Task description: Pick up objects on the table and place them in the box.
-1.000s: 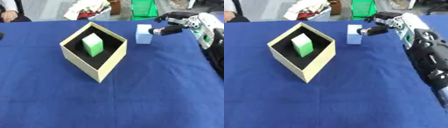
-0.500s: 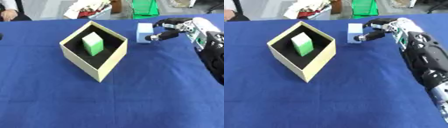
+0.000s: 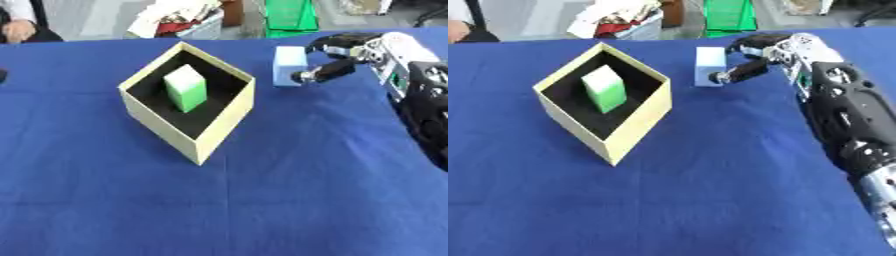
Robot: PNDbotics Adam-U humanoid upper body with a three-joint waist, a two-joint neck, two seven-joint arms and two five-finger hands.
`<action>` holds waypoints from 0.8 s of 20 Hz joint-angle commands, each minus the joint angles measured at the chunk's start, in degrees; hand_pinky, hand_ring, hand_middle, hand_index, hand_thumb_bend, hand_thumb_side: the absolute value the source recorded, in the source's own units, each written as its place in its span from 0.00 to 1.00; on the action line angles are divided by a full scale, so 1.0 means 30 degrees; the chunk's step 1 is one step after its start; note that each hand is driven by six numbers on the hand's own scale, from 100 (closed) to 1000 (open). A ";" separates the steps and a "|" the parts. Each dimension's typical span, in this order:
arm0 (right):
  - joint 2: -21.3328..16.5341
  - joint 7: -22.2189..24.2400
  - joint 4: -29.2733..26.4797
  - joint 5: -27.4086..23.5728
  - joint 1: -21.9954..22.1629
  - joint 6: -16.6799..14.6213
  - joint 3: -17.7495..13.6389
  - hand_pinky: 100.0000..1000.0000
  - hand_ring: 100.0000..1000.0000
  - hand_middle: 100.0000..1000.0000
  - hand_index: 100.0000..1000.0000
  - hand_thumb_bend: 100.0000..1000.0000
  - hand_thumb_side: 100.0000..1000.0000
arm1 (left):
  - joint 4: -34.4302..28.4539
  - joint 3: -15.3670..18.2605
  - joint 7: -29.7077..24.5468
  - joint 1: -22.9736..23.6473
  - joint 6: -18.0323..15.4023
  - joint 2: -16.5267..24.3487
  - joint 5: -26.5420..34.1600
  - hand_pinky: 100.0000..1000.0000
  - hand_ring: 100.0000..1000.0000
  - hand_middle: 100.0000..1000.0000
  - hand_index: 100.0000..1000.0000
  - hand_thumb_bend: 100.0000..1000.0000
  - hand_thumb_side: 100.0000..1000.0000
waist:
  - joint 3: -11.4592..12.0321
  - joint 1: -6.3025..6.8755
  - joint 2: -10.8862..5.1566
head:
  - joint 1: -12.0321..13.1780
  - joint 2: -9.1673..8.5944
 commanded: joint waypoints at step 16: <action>0.0155 0.0131 -0.0518 0.1280 -0.1306 0.1032 -0.0769 0.98 1.00 1.00 1.00 0.33 0.83 | -0.0360 0.0052 -0.0383 -0.0240 -0.0062 0.0110 0.0059 0.68 0.58 0.63 0.69 0.05 0.88 | 0.0230 0.0053 -0.0126 | -0.0274 -0.0350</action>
